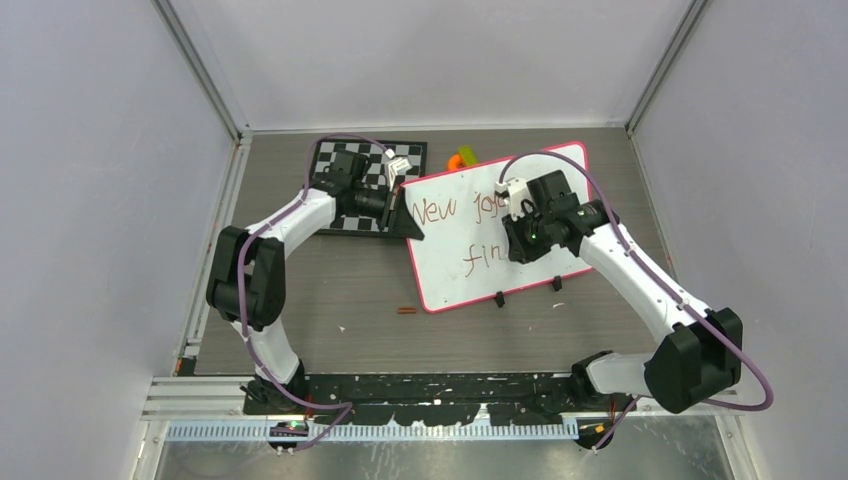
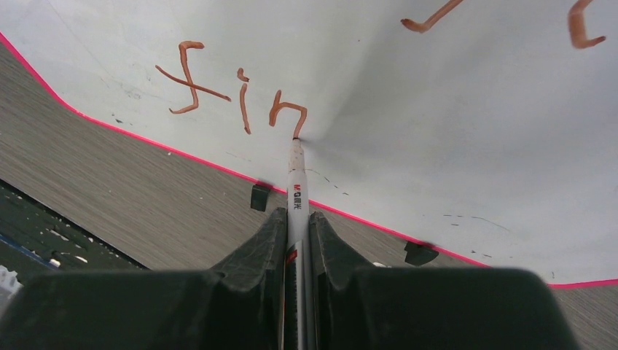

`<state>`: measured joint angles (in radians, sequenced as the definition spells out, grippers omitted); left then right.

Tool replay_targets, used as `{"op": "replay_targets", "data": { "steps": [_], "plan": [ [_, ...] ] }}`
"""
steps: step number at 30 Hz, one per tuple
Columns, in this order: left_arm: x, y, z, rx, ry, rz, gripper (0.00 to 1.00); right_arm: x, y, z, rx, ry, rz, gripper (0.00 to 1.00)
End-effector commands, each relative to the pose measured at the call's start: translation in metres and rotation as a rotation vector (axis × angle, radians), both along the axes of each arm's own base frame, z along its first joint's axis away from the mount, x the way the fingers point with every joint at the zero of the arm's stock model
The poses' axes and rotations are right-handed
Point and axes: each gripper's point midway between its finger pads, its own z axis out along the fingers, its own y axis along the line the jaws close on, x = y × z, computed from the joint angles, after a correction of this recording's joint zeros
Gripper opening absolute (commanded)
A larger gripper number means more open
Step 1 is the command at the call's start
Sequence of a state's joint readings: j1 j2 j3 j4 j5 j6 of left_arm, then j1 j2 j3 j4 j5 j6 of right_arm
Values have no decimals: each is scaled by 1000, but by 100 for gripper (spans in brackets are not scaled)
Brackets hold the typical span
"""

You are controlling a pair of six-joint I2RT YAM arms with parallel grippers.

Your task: Write a sentence on the whiteboard

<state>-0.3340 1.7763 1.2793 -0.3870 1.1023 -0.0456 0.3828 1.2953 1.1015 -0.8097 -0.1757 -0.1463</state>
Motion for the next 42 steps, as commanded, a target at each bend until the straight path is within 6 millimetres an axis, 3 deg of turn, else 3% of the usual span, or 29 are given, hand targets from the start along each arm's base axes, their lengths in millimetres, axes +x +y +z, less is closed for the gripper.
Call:
{"op": "replay_targets", "data": {
  "steps": [1,7,11,25,42],
  "plan": [
    [19,5,-4,73,-30,79,0,9,-1,14,16,-65,-14,0],
    [18,5,-5,73,-24,78,0,6,1,42,46,-110,-1,0],
    [18,5,-5,72,-24,77,0,3,-5,51,41,-131,-9,0],
    [18,4,-5,69,-22,76,0,20,-21,31,-41,-112,-54,0],
    [18,4,-4,68,-29,79,0,35,-4,43,29,-137,-27,0]
  ]
}}
